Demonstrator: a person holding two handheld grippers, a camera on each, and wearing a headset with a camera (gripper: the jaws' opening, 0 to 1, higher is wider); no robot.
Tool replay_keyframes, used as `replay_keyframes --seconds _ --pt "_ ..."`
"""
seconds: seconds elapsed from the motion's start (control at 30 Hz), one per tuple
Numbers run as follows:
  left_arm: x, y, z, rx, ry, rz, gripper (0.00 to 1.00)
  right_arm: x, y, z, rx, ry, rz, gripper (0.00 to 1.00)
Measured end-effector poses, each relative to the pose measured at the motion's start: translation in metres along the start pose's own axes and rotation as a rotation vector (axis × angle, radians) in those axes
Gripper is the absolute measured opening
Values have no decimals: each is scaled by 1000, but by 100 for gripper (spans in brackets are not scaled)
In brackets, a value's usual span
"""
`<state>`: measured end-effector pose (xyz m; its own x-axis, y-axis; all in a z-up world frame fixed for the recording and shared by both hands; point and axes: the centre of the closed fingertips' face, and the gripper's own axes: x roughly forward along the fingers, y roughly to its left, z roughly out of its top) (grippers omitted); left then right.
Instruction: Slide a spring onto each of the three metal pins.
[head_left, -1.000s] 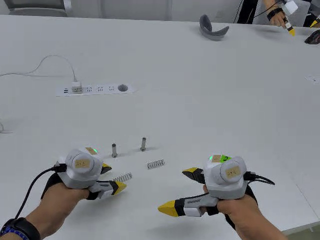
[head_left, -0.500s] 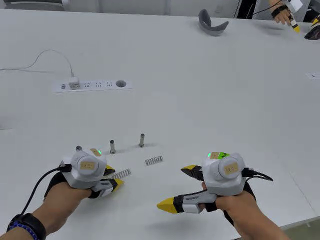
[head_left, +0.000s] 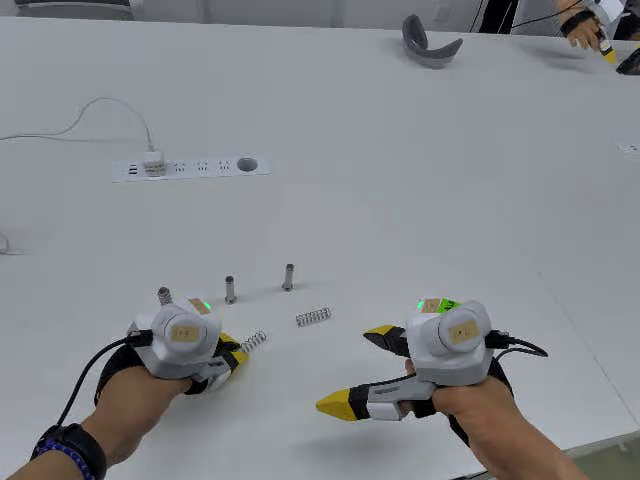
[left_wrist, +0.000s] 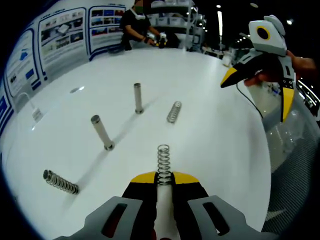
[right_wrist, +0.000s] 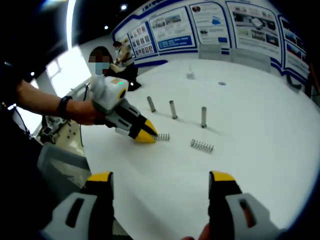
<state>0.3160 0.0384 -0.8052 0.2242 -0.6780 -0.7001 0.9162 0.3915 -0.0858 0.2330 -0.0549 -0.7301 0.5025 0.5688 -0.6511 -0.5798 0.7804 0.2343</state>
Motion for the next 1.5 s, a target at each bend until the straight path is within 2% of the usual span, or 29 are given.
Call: replay_keyframes --seconds 0.23,0.57,1.17,1.5 --pt "-11 0 -5 -77 -22 12 10 -1 2 -1 2 -2 2 79" --pt "-33 1 -4 -136 -58 34 10 -3 6 0 3 -5 7 79" --pt "-63 6 -9 -182 -99 66 10 -1 18 4 -9 -5 26 78" --pt "-84 1 -11 -171 -119 74 10 4 25 10 1 -19 54 76"
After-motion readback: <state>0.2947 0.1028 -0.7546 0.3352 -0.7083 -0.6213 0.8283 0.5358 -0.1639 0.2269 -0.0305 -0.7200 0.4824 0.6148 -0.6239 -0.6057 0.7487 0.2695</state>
